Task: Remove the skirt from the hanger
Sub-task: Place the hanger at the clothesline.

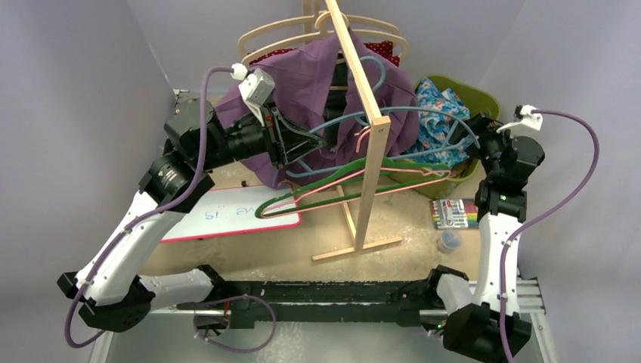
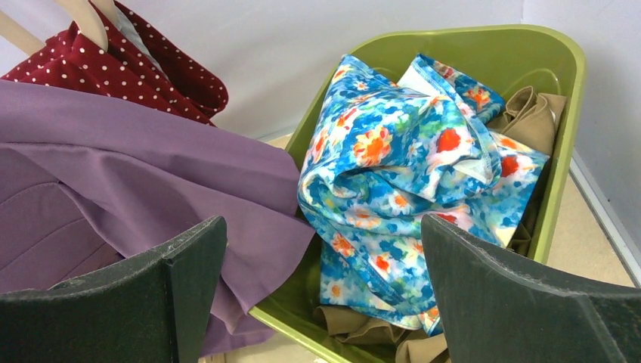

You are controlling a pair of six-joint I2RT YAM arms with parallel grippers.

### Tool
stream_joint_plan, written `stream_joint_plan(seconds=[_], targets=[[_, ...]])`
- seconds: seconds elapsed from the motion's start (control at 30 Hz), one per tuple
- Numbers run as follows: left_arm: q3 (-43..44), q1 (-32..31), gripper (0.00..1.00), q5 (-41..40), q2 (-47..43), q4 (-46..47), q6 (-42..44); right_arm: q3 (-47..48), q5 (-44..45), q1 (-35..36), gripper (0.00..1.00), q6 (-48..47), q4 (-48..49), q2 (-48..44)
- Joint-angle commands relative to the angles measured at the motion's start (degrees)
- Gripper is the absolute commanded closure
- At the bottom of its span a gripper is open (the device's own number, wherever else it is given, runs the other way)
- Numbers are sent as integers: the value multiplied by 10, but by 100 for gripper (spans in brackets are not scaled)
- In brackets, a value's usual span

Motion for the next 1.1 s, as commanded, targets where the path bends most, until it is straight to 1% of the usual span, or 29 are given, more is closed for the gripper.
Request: stream_joint_plan(seconds=[0.0,0.27,0.57,0.83,0.97,1.07], targets=[[-19,-2,100,-7,-32,42,-1,1,-13,0,1,-4,25,-7],[-84,-1,100,-3,-61,70,3,-2,-11,0,1,-6,21,-9],[-152,-1,100,19,-98,68,55,-6,-14,0,1,-7,25,-7],[-178,-2,100,96,-104,79,79,-8,-14,0,1,-7,26,-8],[-176,-2,100,98,-106,54,102,-11,-14,0,1,-7,24,-8],[-169,-2,100,76,-109,21,123,-12,-14,0,1,-9,23,-10]])
